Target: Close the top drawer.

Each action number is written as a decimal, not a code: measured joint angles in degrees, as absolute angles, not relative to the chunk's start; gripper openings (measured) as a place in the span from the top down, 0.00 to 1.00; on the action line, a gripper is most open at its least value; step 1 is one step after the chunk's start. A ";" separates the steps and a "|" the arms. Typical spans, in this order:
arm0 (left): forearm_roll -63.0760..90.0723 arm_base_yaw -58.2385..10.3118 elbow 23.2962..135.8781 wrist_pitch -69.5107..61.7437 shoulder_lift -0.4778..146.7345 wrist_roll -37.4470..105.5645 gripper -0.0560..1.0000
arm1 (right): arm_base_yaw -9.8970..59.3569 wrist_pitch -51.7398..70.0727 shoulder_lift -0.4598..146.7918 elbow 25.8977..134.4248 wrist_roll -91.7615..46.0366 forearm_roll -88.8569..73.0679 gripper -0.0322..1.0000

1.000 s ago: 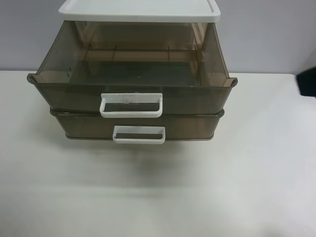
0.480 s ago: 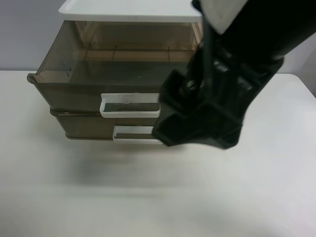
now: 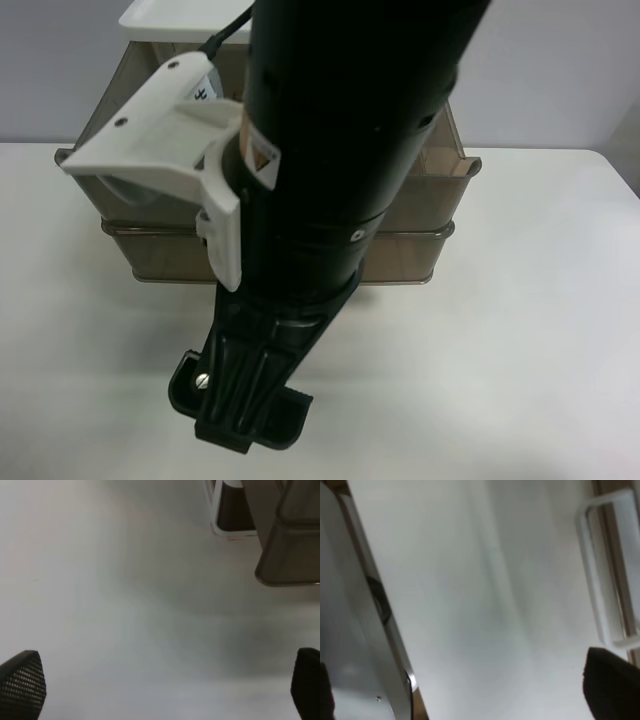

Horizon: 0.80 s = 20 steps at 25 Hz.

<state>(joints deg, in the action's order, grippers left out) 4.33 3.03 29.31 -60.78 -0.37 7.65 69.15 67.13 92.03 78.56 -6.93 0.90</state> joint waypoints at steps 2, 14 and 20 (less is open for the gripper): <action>4.33 3.03 29.31 -60.78 -0.37 7.65 0.01 | 69.15 66.69 93.57 78.56 -6.93 2.18 0.03; 4.33 3.03 29.31 -60.78 -0.37 7.65 0.01 | 67.06 63.73 94.39 78.86 -5.28 8.75 0.03; 4.33 3.03 29.31 -60.78 -0.37 7.65 0.01 | 62.71 62.68 94.57 82.13 -5.88 8.74 0.03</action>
<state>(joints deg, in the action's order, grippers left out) 4.33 3.03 29.31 -60.78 -0.37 7.65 62.71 62.68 94.57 82.13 -5.88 8.74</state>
